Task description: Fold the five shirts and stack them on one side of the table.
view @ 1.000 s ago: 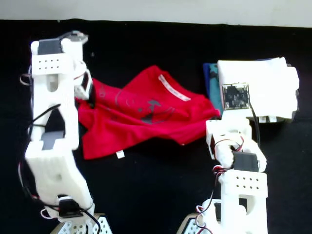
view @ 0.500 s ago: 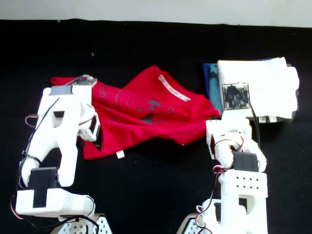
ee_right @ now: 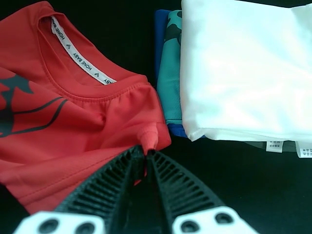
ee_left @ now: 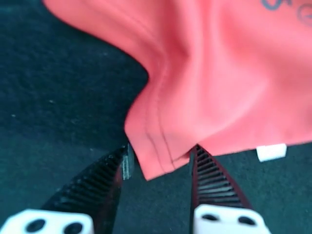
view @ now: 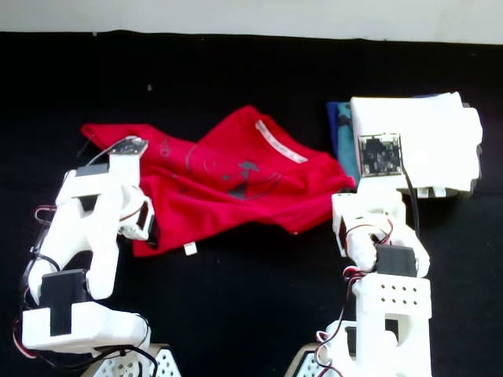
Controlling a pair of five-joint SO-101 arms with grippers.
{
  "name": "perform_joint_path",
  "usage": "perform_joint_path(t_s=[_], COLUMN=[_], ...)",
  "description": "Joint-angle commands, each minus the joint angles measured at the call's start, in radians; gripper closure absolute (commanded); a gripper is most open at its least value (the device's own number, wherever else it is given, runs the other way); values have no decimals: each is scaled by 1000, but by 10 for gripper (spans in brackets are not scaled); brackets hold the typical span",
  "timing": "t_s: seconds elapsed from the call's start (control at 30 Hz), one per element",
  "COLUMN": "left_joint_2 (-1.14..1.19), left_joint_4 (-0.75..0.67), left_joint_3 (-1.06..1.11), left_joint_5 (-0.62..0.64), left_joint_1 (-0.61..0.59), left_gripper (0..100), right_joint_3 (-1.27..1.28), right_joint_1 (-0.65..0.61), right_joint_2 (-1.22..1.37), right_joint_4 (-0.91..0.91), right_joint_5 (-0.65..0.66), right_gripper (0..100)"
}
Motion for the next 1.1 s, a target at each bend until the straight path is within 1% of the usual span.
perform_joint_path(t_s=[0.0,0.2,0.3,0.37,0.43,0.5,0.57,0.7,0.77,0.87,0.93,1.07], left_joint_2=[-45,-42,-44,-44,-45,-47,-53,-54,-56,-56,-56,-56], left_joint_4=[-51,-100,-97,-95,-95,-95,-97,-81,3,184,311,532], left_joint_3=[7,21,21,21,18,16,15,-12,-68,-229,-378,-708], left_joint_5=[-12,-12,-12,-11,-8,-6,-6,37,41,87,101,106], left_joint_1=[-13,-10,21,62,107,140,160,156,156,154,142,113], left_gripper=[811,810,817,876,991,978,993,991,991,991,991,992], right_joint_3=[-8,-8,-5,-5,-4,-4,-4,-8,-13,-73,-176,-440], right_joint_1=[-10,-10,-10,-10,-10,-10,-10,-10,-10,-10,-10,-10], right_joint_2=[-15,-15,-15,-15,-15,-15,-15,-15,-15,-5,44,222], right_joint_4=[5,5,5,5,5,5,2,-1,-5,-21,16,150], right_joint_5=[-9,-9,-11,-11,-11,-11,-11,-11,-11,-11,-11,-11], right_gripper=[993,993,993,993,993,993,993,993,993,993,993,993])
